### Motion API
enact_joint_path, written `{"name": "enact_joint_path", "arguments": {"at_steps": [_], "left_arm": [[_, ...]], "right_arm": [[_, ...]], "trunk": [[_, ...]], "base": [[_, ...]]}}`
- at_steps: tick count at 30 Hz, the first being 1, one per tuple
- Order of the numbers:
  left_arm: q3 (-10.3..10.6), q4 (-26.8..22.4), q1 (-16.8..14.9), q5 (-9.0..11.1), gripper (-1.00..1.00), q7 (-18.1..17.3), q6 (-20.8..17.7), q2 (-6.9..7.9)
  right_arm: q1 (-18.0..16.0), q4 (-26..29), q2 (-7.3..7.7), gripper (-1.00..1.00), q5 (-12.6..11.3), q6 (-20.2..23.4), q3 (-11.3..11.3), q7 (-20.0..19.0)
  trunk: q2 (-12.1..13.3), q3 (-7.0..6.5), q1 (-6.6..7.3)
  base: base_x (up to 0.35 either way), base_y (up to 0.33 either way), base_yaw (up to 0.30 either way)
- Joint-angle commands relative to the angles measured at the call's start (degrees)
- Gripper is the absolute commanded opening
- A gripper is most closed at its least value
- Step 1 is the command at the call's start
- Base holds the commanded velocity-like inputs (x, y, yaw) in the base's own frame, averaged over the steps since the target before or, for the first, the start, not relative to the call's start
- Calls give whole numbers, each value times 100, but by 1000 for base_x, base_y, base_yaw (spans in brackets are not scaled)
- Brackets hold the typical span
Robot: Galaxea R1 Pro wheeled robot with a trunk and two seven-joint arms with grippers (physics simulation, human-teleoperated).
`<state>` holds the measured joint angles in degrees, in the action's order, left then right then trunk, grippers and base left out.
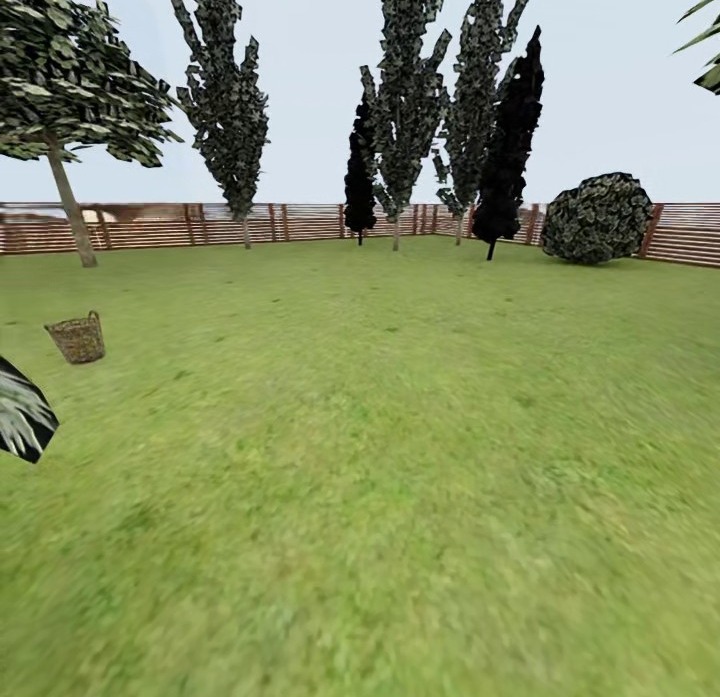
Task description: Take the three Easter eggs out of the wicker basket on the lawn in the garden, then place them on the lawn next to a single tree (choose any tree) so that all three eggs are next to the same tree and none are left in the basket.
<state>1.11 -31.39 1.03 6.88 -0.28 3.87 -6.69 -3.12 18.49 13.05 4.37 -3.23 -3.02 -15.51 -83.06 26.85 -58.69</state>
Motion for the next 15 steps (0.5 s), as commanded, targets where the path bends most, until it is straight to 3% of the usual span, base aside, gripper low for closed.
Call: {"name": "enact_joint_path", "arguments": {"at_steps": [1,15], "left_arm": [[12,-5,2,59,100,-3,9,1],[12,-7,2,59,100,-2,9,1]], "right_arm": [[-4,-4,4,100,46,-28,-25,4],[-4,-4,4,100,46,-28,-26,4]], "trunk": [[-2,5,-4],[-2,5,-4]], "base": [[335,-111,67],[335,-119,13]]}}
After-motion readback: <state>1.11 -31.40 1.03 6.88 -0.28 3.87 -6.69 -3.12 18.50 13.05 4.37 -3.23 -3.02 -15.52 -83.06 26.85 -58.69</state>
